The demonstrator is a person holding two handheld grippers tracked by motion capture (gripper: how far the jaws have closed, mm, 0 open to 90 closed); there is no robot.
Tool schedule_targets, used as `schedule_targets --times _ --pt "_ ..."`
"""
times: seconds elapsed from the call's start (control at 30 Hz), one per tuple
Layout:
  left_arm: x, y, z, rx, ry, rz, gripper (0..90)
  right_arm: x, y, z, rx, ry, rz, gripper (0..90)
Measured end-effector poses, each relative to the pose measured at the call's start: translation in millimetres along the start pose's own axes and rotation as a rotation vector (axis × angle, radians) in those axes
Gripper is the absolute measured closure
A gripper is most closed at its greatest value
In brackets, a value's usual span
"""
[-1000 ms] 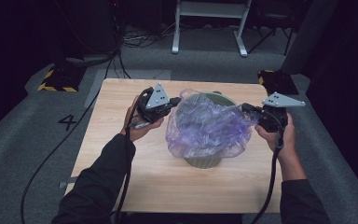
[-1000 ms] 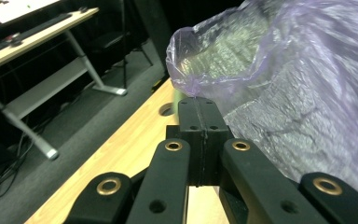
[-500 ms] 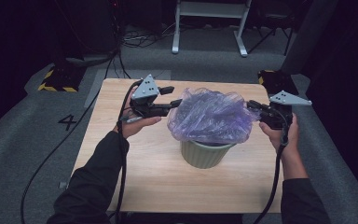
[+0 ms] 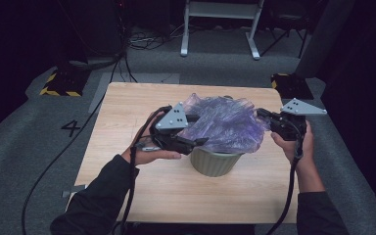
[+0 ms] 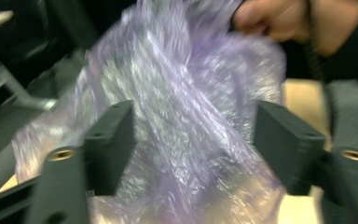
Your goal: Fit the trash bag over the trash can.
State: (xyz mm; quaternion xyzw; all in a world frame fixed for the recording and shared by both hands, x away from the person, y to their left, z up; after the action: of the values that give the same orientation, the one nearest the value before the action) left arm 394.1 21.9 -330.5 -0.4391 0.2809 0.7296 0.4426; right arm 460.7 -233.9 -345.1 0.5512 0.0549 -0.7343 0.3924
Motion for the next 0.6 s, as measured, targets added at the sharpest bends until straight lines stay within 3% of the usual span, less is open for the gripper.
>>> schedule_targets --times 0.03,0.07,0.17,0.2,0.27,0.4,0.43,0.53,0.6 --pt "0.0 0.0 0.0 0.000 0.000 0.000 58.5 0.0 0.0 0.0 0.000 0.000 0.000 85.8" --pt "6.2 0.3 -2.6 -0.024 -0.005 -0.034 66.9 0.7 -3.1 2.2 -0.006 0.005 0.003 85.9" --pt "11.3 0.9 -1.7 -0.020 0.022 -0.040 87.4 2.8 -6.1 6.5 -0.015 0.020 -0.001 86.2" --pt "18.8 4.1 2.8 -0.004 0.074 -0.063 89.2 3.9 -7.2 8.1 -0.019 0.024 -0.004 86.3" --pt "23.6 6.5 5.4 -0.005 0.098 -0.080 89.5 5.2 -8.3 9.7 -0.023 0.027 -0.006 86.4" --pt "50.7 24.7 17.6 0.030 0.155 -0.169 89.8 9.1 -16.1 19.3 -0.042 0.055 -0.013 86.7" --pt "50.7 24.7 17.6 0.030 0.155 -0.169 89.8 9.3 -17.6 20.8 -0.044 0.058 -0.012 86.9" --pt "71.1 31.7 16.1 0.021 0.132 -0.206 89.8 9.4 -23.3 26.1 -0.054 0.075 -0.009 87.0" --pt "81.9 32.6 12.0 0.018 0.114 -0.202 89.8 10.0 -27.4 30.1 -0.059 0.090 -0.010 87.2"
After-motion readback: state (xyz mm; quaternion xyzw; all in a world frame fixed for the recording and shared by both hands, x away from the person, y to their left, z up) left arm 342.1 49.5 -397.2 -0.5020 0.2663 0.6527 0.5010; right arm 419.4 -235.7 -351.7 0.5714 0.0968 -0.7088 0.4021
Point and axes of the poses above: each handheld gripper's, and its own axes: z roughly backward along the jaws, x roughly out of its underside, y roughly to its right, the point moved 7 cm from there along -z, roughly forward along the jaws, and after that the axes turned 15 degrees about z, right-handed, at the moved point
